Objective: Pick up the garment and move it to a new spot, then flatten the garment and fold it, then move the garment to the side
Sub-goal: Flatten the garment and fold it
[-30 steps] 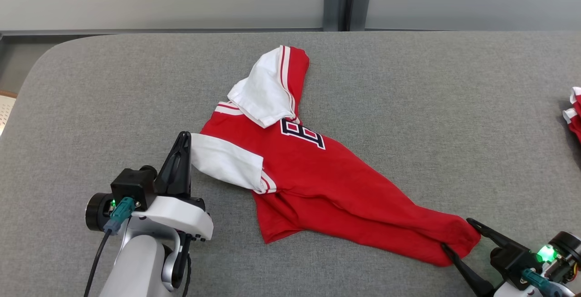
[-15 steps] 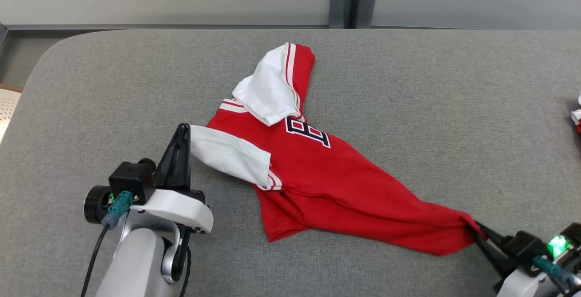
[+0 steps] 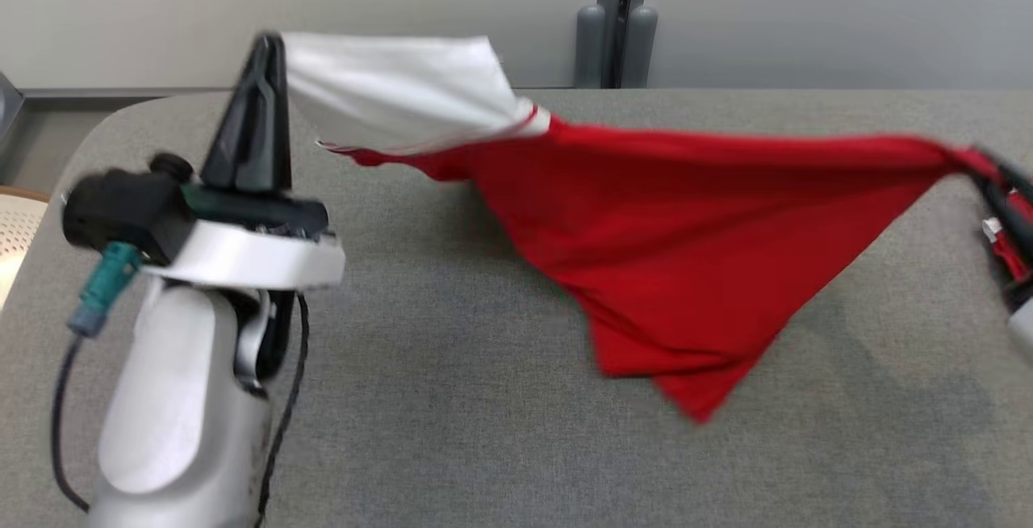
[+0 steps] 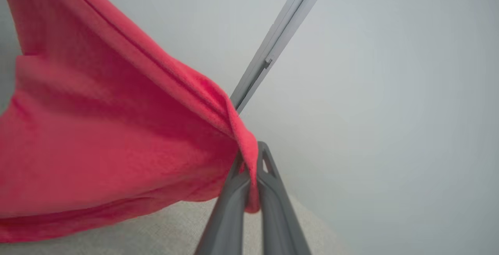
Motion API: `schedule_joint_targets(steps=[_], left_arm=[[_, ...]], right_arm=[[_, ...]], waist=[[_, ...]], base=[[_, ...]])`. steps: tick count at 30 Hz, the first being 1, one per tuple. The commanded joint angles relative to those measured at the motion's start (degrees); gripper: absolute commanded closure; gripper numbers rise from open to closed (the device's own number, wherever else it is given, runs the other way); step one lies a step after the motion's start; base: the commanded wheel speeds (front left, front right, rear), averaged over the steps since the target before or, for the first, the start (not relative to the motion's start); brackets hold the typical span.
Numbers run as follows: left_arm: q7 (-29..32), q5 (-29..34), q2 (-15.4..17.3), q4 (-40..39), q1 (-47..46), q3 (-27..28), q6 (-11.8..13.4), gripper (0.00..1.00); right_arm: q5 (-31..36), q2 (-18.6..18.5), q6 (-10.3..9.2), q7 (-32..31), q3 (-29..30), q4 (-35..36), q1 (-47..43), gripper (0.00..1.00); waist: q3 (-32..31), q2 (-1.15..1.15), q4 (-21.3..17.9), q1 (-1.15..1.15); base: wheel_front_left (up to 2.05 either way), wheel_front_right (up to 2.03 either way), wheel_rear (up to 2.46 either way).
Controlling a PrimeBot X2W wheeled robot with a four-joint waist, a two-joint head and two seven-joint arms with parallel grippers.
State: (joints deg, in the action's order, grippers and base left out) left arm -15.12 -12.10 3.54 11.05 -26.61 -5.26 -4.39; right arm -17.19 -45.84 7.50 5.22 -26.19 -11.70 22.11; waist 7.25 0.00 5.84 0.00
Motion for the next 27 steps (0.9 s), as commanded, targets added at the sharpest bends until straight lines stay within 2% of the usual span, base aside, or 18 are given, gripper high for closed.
schedule_joint_targets(steps=[1, 9, 11, 13, 17, 21, 22, 27], left_arm=[[-0.02, -0.09, 0.71, -1.82, -3.05, 0.55, -0.54, 1.00], [2.39, -3.07, 1.81, -6.93, -10.36, 1.44, -1.33, 1.00], [3.25, -3.76, 1.92, -8.92, -11.51, 2.00, -0.80, 1.00], [4.54, -4.41, 1.73, -10.20, -11.73, 1.57, -0.79, 1.00], [7.94, -5.09, 2.46, -13.11, -11.44, 0.27, -1.29, 1.00], [10.83, -5.45, 3.47, -15.74, -12.53, 0.20, -1.18, 1.00], [12.41, -5.45, 3.90, -16.16, -13.88, -0.04, -1.14, 1.00], [14.77, -4.60, 4.82, -13.76, -21.40, -1.97, -1.70, 1.00]], right_arm=[[-0.19, -1.70, -0.02, -1.33, 0.28, 1.21, 3.87, 1.00], [0.45, -4.48, -0.02, -6.79, -0.96, 2.29, 16.95, 1.00], [0.24, -4.83, -0.03, -8.36, -0.39, 2.59, 19.48, 1.00], [-2.67, -5.30, -0.03, -11.86, 1.75, 2.46, 19.49, 1.00], [-5.13, -8.01, -0.03, -17.10, 4.92, 7.00, 17.00, 1.00], [-8.62, -10.66, -0.04, -21.46, 7.53, 11.65, 14.14, 1.00], [-9.79, -11.92, -0.08, -23.08, 8.51, 13.32, 13.86, 1.00], [-14.46, -14.90, -0.07, -25.44, 7.48, 16.47, 19.04, 1.00]], waist=[[-1.49, 0.00, -0.02, 0.00], [-4.70, 0.00, -0.14, 0.00], [-5.53, 0.00, 0.18, 0.00], [-6.35, 0.00, 0.93, 0.00], [-6.39, 0.00, 1.37, 0.00], [-4.07, 0.00, 1.48, 0.00], [-1.87, 0.00, 1.41, 0.00], [6.67, 0.00, 1.25, 0.00]], base=[[0.00, 0.00, 0.00], [0.00, 0.00, 0.00], [0.00, 0.00, 0.00], [0.00, 0.00, 0.00], [0.00, 0.00, 0.00], [0.00, 0.00, 0.00], [0.00, 0.00, 0.00], [0.00, 0.00, 0.00]])
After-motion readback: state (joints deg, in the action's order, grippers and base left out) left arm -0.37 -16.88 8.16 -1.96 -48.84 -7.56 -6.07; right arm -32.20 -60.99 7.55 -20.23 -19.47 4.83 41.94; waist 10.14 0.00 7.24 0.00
